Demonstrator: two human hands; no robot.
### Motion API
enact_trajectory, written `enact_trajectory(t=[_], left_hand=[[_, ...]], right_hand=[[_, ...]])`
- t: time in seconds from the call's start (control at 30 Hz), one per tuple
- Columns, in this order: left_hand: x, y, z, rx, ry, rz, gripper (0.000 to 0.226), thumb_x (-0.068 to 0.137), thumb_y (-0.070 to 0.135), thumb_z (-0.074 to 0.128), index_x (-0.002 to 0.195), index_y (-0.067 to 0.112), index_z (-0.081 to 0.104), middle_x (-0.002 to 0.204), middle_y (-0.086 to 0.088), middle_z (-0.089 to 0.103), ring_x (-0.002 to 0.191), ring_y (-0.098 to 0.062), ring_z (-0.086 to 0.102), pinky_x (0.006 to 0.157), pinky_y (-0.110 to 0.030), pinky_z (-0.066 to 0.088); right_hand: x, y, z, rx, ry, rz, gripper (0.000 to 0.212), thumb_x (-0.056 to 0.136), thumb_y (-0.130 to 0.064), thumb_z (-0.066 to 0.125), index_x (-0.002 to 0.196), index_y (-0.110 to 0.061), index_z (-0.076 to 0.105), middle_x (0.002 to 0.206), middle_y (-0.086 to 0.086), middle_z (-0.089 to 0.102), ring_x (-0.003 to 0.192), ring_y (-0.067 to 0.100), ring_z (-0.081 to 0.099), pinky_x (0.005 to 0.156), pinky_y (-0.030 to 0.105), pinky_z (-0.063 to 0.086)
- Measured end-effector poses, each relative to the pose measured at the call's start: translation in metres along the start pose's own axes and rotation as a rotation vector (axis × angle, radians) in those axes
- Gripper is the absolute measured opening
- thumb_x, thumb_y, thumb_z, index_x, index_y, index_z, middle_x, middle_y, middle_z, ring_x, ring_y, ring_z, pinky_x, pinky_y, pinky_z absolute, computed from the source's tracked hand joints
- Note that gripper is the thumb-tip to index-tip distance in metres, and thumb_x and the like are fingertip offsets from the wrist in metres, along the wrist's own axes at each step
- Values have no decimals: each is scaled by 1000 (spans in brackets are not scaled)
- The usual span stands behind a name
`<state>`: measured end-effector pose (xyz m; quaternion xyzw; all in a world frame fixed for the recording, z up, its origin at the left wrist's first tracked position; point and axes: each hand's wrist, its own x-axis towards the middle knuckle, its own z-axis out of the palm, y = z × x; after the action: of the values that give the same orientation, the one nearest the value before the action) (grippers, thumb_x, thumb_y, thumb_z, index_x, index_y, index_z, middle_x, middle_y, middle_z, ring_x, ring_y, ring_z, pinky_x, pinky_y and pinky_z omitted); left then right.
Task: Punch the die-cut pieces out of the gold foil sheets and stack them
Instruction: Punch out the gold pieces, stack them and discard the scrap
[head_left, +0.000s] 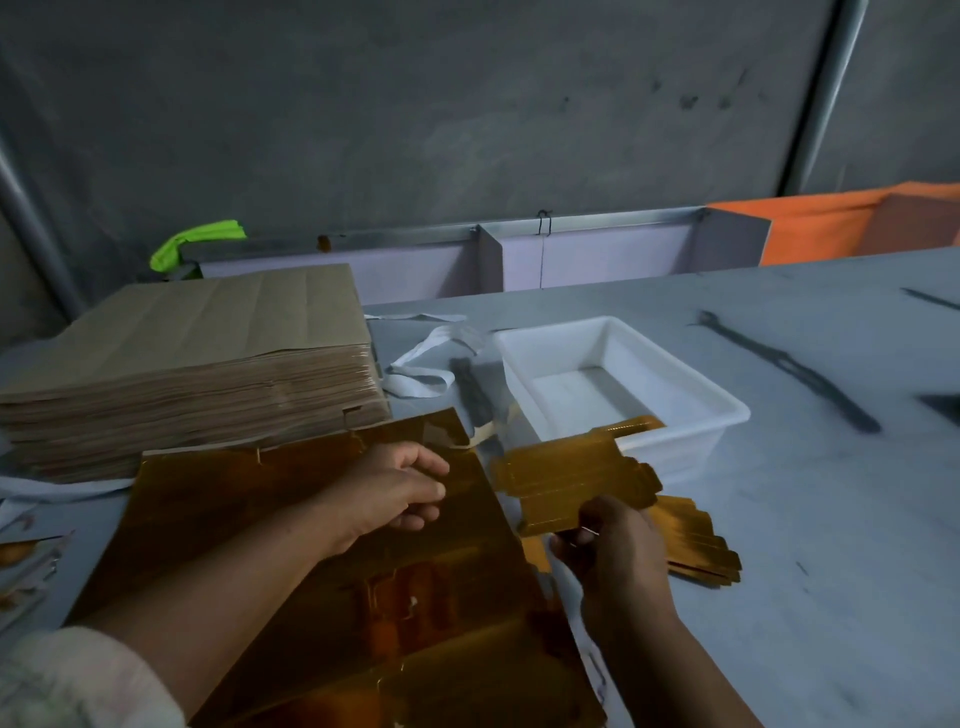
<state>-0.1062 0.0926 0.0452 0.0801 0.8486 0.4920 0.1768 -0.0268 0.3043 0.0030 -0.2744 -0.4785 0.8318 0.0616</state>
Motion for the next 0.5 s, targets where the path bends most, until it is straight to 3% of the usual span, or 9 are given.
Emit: enact_trajectory(t=[0.1, 0.17, 0.23, 0.37, 0.43, 0.5], left_hand=[[-7, -7, 5, 22, -2, -16, 21, 91, 10, 66, 108, 22, 66, 101, -6, 70, 83, -13, 72, 69, -23, 56], [-13, -12, 5, 36, 3, -22, 20, 91, 10, 65, 106, 23, 66, 101, -5, 71, 83, -11, 72, 68, -22, 56], [-18, -17, 4, 39, 16, -32, 20, 91, 10, 65, 106, 23, 66, 100, -5, 71, 82, -11, 72, 68, -22, 56], [-29, -26, -4, 57, 40, -51, 20, 92, 9, 64, 107, 23, 65, 101, -5, 69, 82, -12, 71, 66, -19, 54], [-35, -31, -7, 79, 56, -53, 20, 92, 9, 63, 106, 24, 64, 102, -4, 68, 83, -12, 70, 64, -17, 53], [-42, -38, -10, 97, 77, -45, 21, 92, 9, 62, 107, 24, 64, 99, -4, 69, 81, -11, 70, 63, -16, 53]], right_hand=[[5, -8, -28, -18, 150, -5, 25, 94, 1, 50, 118, 5, 58, 80, 19, 60, 68, 22, 63, 47, 25, 53], [9, -11, -42, -28, 227, -4, 14, 93, 0, 52, 104, 1, 61, 91, 22, 64, 76, 26, 66, 52, 28, 54], [13, -18, -48, -62, 255, 5, 11, 92, 1, 51, 86, -1, 60, 86, 21, 62, 73, 27, 63, 57, 33, 54], [14, -31, -44, 86, 148, 135, 23, 101, -9, 42, 85, -1, 58, 79, 20, 66, 70, 29, 65, 54, 33, 61], [11, -32, -45, 38, 68, 244, 38, 106, -26, 38, 85, 0, 56, 74, 21, 65, 66, 29, 65, 45, 32, 58], [6, -32, -45, -64, -19, 317, 46, 105, -37, 37, 84, -2, 57, 60, 16, 64, 49, 23, 62, 35, 24, 49]])
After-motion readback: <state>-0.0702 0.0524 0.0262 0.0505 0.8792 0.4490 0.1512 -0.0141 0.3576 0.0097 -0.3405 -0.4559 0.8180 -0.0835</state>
